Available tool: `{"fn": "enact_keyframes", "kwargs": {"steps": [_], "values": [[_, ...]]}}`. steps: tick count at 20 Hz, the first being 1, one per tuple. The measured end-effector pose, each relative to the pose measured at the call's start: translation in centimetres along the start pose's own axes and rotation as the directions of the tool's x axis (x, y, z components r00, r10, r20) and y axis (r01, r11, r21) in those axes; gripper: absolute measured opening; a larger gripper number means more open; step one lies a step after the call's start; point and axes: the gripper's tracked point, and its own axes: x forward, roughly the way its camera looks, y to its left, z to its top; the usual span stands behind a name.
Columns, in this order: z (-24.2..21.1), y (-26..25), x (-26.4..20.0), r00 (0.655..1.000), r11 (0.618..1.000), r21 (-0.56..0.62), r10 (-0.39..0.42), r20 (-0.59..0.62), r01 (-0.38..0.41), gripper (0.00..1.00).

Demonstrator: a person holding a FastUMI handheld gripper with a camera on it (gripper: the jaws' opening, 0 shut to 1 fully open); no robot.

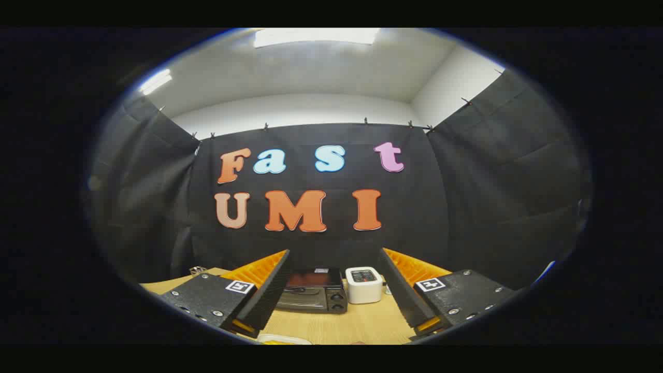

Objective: Open the toaster oven, put the food inside, and close the toaster oven door.

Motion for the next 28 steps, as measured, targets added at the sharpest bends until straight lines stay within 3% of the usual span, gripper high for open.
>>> {"fn": "enact_keyframes", "kwargs": {"steps": [19,24,28], "values": [[-2.0,3.3,2.1,0.999,0.998,0.042,0.041,-0.018,-0.041,0.97],[-5.8,3.9,5.5,0.999,0.993,0.113,0.029,-0.034,-0.025,0.97],[-11.3,5.7,9.2,0.99,0.993,0.115,0.05,-0.133,-0.035,0.97]]}}
